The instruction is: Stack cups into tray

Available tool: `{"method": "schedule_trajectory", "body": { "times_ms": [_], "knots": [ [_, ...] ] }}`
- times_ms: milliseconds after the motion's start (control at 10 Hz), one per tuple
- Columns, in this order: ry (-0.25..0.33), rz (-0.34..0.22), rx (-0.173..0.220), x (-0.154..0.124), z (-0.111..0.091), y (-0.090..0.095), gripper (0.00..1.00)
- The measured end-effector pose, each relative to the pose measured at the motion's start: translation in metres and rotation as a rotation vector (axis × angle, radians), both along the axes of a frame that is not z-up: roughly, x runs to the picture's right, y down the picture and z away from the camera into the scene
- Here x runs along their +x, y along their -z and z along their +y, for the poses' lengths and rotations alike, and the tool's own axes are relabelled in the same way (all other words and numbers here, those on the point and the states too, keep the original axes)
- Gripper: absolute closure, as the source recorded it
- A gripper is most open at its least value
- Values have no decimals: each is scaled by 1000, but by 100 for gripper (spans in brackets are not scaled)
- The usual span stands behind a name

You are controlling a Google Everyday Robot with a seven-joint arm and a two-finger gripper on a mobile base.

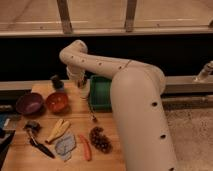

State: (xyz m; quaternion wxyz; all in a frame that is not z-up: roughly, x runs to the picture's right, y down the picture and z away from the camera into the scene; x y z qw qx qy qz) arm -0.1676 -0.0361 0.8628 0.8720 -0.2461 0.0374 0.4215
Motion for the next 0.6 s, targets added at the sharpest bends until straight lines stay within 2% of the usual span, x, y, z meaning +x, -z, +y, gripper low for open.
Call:
{"method": "schedule_trajectory", "body": {
  "times_ms": [400,600],
  "knots": [
    [-18,9,-40,6,12,-9,86],
    [-22,-21,-30,3,13,-6,86]
  ]
}}
